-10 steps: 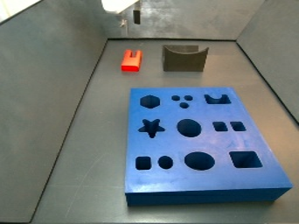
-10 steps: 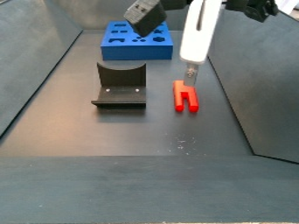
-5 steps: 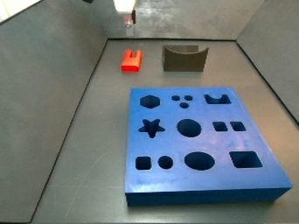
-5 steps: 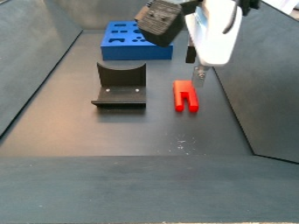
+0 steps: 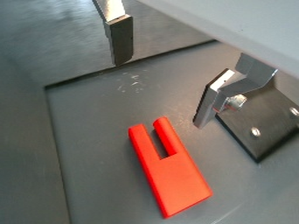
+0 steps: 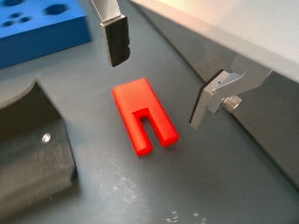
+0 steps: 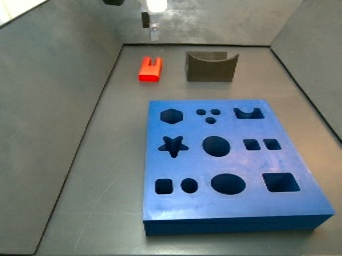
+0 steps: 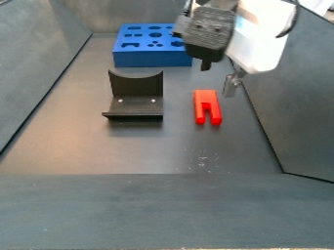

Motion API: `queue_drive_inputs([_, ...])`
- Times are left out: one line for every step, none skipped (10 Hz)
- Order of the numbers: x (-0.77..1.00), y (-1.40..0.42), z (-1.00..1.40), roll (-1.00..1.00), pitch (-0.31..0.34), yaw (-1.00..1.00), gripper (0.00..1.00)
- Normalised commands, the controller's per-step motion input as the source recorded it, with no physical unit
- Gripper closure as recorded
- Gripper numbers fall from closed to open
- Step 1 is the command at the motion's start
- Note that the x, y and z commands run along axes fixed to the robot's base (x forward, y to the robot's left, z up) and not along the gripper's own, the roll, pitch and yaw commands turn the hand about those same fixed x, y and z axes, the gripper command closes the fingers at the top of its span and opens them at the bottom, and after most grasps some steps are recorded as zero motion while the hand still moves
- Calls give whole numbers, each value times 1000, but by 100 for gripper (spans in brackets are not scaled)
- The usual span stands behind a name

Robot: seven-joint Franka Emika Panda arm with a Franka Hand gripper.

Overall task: Pick up the square-circle object. Move up. Rotate the square-circle object. Place the square-circle object on the fixture. Regrasp the square-circle object. Move to above the board. Insert the square-circle object.
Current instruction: Rotate the square-circle object.

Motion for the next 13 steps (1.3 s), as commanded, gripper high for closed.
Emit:
queue_drive_inputs([37,5,-41,2,-6,1000,0])
queue_drive_inputs([37,5,-41,2,-7,1000,0])
queue_drive_inputs([37,5,-41,2,-8,1000,0])
queue_drive_inputs([37,5,-41,2,-8,1000,0])
queue_drive_inputs([37,5,-41,2,-9,1000,0])
queue_drive_inputs([37,5,-41,3,-9,1000,0])
queue_drive_inputs([37,5,-41,3,-10,1000,0])
queue_drive_inputs([37,5,-41,3,-11,1000,0])
queue_drive_inputs([37,5,-40,4,-12,1000,0])
queue_drive_inputs([37,5,-40,4,-13,1000,0])
queue_drive_inputs([37,5,-41,5,-16,1000,0])
queue_drive_inputs([37,5,-41,5,-17,1000,0])
queue_drive_inputs([37,5,-41,6,-21,1000,0])
